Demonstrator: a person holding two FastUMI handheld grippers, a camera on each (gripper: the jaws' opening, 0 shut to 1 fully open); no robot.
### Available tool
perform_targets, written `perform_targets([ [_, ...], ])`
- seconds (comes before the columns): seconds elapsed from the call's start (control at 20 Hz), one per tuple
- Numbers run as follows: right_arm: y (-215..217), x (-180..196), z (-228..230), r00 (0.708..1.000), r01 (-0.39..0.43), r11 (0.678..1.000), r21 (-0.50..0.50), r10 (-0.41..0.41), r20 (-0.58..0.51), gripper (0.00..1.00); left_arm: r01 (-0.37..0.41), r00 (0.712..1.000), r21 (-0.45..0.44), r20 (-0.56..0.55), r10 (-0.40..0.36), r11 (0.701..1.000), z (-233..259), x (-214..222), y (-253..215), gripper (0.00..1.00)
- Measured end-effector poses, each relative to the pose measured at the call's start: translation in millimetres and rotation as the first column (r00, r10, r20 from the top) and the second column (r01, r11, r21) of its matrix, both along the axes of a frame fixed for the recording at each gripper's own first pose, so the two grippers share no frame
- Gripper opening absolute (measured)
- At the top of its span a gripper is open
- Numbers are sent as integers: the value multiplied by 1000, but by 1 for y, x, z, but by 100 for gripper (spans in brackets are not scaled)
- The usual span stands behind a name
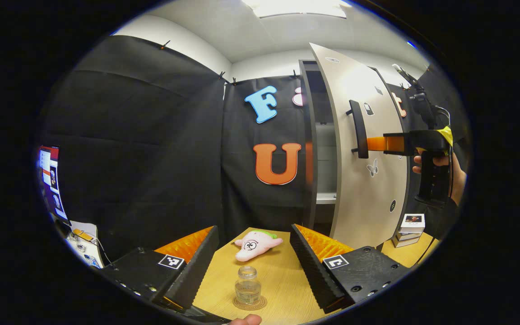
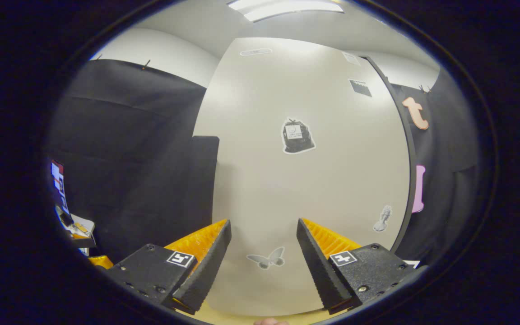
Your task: Open the cabinet door with the right hand, grasp the bottle in the cabinet with the left hand and place it on the coaster, then close the cabinet door with the right hand.
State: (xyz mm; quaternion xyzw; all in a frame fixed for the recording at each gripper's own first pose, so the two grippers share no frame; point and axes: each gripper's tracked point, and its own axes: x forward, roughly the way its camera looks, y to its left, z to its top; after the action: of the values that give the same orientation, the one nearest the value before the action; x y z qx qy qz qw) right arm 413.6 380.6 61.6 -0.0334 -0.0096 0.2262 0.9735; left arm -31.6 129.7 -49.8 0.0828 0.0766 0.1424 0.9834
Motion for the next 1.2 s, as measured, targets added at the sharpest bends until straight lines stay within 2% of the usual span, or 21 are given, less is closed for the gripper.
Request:
perform_targets([
  [0.2, -18, -5, -24, 998, 53, 999, 4, -53, -22, 95, -12, 1000, -2, 3, 12, 1000, 2, -7, 9, 95],
  [0.4, -51, -32, -38, 992, 111, 994, 20, -110, -58, 95, 15, 1000, -8, -3, -15, 1000, 5, -8, 7, 95],
  [0.5, -73, -40, -39, 988, 153, 988, 14, -152, -37, 95, 45, 999, -5, -5, -45, 999, 6, -9, 4, 95],
  [0.55, -91, -44, -43, 979, 199, 980, 1, -199, -40, 95, 66, 998, -6, -8, -66, 998, 5, -7, 0, 95],
  [0.65, -122, -58, -50, 962, 268, 963, -5, -268, -59, 95, 123, 992, -17, -19, -123, 992, 4, -2, -8, 95],
  [0.75, -158, -86, -52, 933, 358, 934, 2, -358, -49, 95, 190, 981, -28, -35, -191, 981, 1, 4, -19, 95],
  [0.8, -181, -105, -52, 908, 417, 909, 2, -416, -40, 95, 226, 973, -31, -43, -227, 974, -1, 7, -26, 95],
  [0.95, -251, -174, -55, 803, 594, 804, -11, -594, -54, 95, 335, 940, -31, -47, -337, 942, -11, 20, -55, 95],
  [1.05, -291, -223, -52, 711, 698, 715, -36, -698, -80, 95, 407, 912, -52, -41, -409, 912, -20, 32, -79, 95],
  [1.2, -335, -298, -25, 565, 822, 567, -56, -824, -52, 95, 518, 853, -107, -18, -522, 849, -32, 41, -123, 95],
])
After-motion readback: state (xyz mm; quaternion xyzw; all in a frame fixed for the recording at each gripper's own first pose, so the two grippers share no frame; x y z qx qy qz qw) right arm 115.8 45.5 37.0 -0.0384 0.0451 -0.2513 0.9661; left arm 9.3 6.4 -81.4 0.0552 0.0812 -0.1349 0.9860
